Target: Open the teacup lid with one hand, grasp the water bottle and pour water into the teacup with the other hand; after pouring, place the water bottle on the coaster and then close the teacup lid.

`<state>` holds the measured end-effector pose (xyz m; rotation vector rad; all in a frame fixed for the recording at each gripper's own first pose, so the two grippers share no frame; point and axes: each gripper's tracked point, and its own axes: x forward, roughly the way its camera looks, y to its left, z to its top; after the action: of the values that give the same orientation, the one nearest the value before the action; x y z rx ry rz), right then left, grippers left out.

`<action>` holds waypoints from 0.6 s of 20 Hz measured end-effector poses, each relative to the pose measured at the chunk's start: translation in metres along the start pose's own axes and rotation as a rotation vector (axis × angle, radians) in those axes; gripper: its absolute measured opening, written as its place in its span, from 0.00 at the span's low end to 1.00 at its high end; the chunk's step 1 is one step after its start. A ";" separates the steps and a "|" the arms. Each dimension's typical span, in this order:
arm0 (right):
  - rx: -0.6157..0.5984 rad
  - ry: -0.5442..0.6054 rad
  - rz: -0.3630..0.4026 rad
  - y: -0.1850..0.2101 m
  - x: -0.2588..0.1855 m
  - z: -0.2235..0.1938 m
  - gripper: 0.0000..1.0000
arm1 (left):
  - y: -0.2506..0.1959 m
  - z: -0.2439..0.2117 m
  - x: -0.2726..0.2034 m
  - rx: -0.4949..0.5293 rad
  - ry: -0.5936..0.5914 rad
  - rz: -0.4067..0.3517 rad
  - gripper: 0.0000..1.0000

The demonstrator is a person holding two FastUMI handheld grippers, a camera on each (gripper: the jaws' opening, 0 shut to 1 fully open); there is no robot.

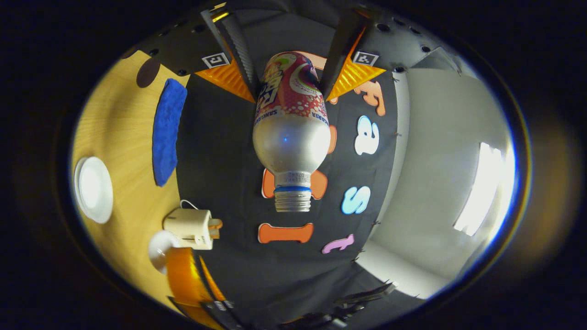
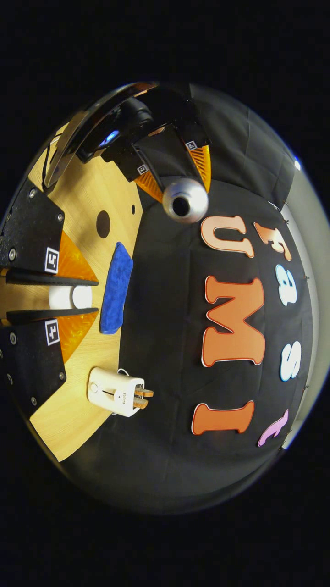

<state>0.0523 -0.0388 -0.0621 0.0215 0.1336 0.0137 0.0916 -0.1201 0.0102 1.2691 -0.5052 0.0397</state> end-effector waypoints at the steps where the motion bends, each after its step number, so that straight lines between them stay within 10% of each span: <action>1: -0.006 0.002 0.003 0.002 0.003 0.000 0.22 | 0.002 -0.007 -0.002 -0.055 0.023 0.004 0.78; 12: -0.041 0.038 0.021 0.016 0.028 -0.011 0.23 | -0.044 -0.104 0.008 -0.749 0.346 -0.024 0.77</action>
<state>0.0783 -0.0227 -0.0767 -0.0179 0.1716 0.0377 0.1473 -0.0407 -0.0474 0.5156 -0.1689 0.0429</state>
